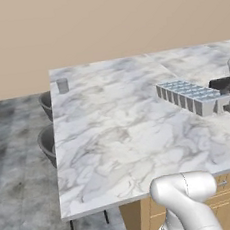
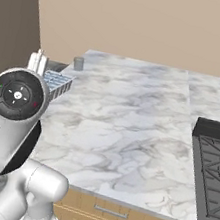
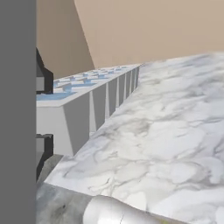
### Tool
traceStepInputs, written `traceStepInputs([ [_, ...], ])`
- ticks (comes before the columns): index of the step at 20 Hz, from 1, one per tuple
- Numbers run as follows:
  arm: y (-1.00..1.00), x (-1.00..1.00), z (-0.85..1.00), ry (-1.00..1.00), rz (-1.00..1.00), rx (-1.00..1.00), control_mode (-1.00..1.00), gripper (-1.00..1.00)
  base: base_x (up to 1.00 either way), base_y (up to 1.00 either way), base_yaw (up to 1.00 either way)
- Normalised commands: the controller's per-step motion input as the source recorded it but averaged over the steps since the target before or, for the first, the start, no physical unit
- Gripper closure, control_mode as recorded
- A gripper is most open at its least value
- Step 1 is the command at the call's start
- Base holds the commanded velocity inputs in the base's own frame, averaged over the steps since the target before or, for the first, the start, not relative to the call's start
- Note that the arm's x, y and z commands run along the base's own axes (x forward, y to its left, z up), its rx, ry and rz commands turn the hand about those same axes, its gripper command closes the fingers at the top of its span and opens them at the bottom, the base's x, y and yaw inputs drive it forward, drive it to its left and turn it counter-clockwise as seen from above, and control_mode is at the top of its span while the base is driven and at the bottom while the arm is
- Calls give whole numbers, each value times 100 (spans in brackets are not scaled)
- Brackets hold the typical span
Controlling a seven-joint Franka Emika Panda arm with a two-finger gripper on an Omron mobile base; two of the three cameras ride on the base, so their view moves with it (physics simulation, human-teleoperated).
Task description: Open the freezer door, pick up the ice cube tray from the freezer, and place it on the dining counter.
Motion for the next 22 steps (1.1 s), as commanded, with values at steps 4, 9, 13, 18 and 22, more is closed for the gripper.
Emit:
traceStepInputs([
  [4, 13, 100, -48, 7, 20, 0, -100, 100, 0, 0, 0],
  [9, 20, 100, -41, 5, 15, 0, -100, 100, 0, 0, 0],
  [13, 28, 91, -39, 1, 1, 0, -100, 100, 0, 0, 0],
  [18, 18, 82, -48, 0, 0, 0, -100, 100, 0, 0, 0],
  [22, 39, 82, -63, 2, 1, 0, -100, 100, 0, 0, 0],
])
